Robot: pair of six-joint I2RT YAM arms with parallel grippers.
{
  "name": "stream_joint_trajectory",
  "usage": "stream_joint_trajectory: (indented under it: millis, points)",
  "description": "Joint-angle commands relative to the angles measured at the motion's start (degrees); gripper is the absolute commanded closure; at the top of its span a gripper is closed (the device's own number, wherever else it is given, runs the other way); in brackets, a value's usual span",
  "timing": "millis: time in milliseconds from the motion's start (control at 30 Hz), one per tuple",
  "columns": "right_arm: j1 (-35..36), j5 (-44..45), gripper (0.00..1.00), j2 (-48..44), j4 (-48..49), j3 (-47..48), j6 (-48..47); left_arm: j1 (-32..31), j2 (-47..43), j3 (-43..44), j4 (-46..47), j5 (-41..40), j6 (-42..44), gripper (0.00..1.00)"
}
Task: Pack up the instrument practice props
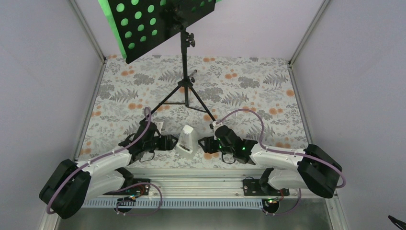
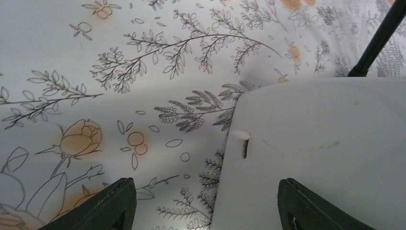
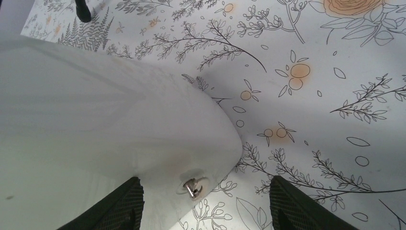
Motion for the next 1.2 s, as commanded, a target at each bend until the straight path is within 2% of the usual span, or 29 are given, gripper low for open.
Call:
stream_joint_trajectory:
  millis: [0,167,267,367,467,500,600,733,867,1067,1167]
  points:
    - [-0.13,2.5,0.38,1.35,3.2,1.69,1.12,-1.23,-0.38,-1.41,3.8,3.78,-0.11,0.26]
    - [-0.14,3.92,0.37,1.84,3.28,1.86,0.76,-2.37,-2.24,-2.14,4.35,4.56,-1.5,0.26]
    - [-0.2,6.48,0.34,-0.89,1.66,1.4,0.61,-2.36,-4.36,-0.33,-0.5,0.49,-1.17,0.25]
    - [-0.59,8.3,0.21,-7.38,0.76,-0.63,-1.17,-2.36,-7.8,2.07,-6.06,-4.38,-1.25,0.21]
    - [-1.57,8.16,0.04,-14.92,1.66,-2.83,-5.87,-2.27,-12.17,6.01,-11.58,-8.92,-0.23,0.12]
    - [-1.95,7.21,0.0,-17.49,2.99,-3.56,-8.33,-2.23,-13.87,7.55,-13.33,-10.64,0.13,0.1]
    - [-3.37,-1.26,0.0,-23.13,9.27,-5.27,-17.97,-2.14,-19.49,11.88,-16.88,-14.02,1.15,0.03]
    - [-3.65,-11.35,0.01,-25.91,18.42,-5.61,-28.75,-2.11,-22.22,17.41,-17.3,-11.94,2.07,0.0]
    - [-3.71,-17.72,0.01,-22.7,26.15,-4.81,-37.01,-2.09,-22.02,20.64,-14.83,-5.73,1.16,0.0]
    - [-3.66,-26.78,0.01,-8.37,23.86,3.82,-43.12,-2.09,-22.2,20.84,-13.06,-2.32,-0.15,0.0]
    - [-3.58,-28.51,0.0,-3.79,23.96,5.55,-44.55,-2.14,-22.49,20.71,-13.32,-1.46,-0.3,0.0]
